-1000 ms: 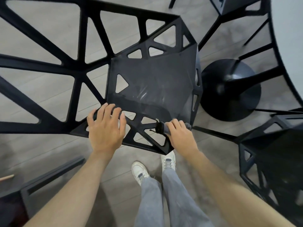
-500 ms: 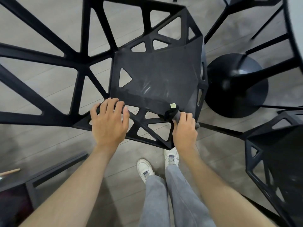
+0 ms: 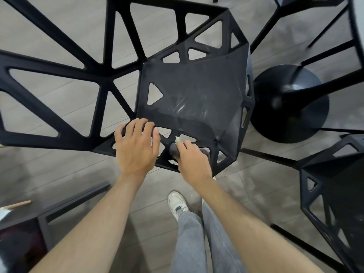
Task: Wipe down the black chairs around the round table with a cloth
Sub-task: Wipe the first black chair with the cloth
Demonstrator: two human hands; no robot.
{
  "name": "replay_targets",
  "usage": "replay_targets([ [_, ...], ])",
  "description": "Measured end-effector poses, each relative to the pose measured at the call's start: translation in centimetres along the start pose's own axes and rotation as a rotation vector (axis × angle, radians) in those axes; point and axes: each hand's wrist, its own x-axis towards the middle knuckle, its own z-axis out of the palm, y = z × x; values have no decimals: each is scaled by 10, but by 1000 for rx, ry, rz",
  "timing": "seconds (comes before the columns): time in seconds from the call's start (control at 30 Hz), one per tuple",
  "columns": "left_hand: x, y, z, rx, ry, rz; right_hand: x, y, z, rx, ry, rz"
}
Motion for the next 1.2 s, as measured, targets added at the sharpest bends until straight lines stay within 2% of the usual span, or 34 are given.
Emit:
replay_targets([
  [0.1, 0, 0, -1, -1, -3, -2, -15, 25, -2, 62, 12, -47],
  [0.2, 0, 0, 1, -9, 17, -5, -38, 57, -5, 21, 78, -197],
  [0.43, 0, 0, 1, -42, 12, -16, -4, 115, -13, -274, 153, -467],
  [0.53, -1, 0, 0, -71, 2, -44, 6, 129, -22, -321, 111, -541],
  [0.77, -2, 0, 1, -77, -9, -45, -30, 154, -13, -263, 228, -101],
  [0.87, -2, 1, 0, -83, -13, -35, -54, 148, -6, -273, 229, -29],
  [0.97, -2, 0, 0, -64, -17, -25, -16, 148, -23, -325, 211, -160],
  [1.03, -3, 0, 0, -66, -23, -24, 29, 150, -41, -361, 237, -179],
  [1.2, -3, 0, 0, -62, -6, -11, 115, 142, -77, -249, 404, 130],
])
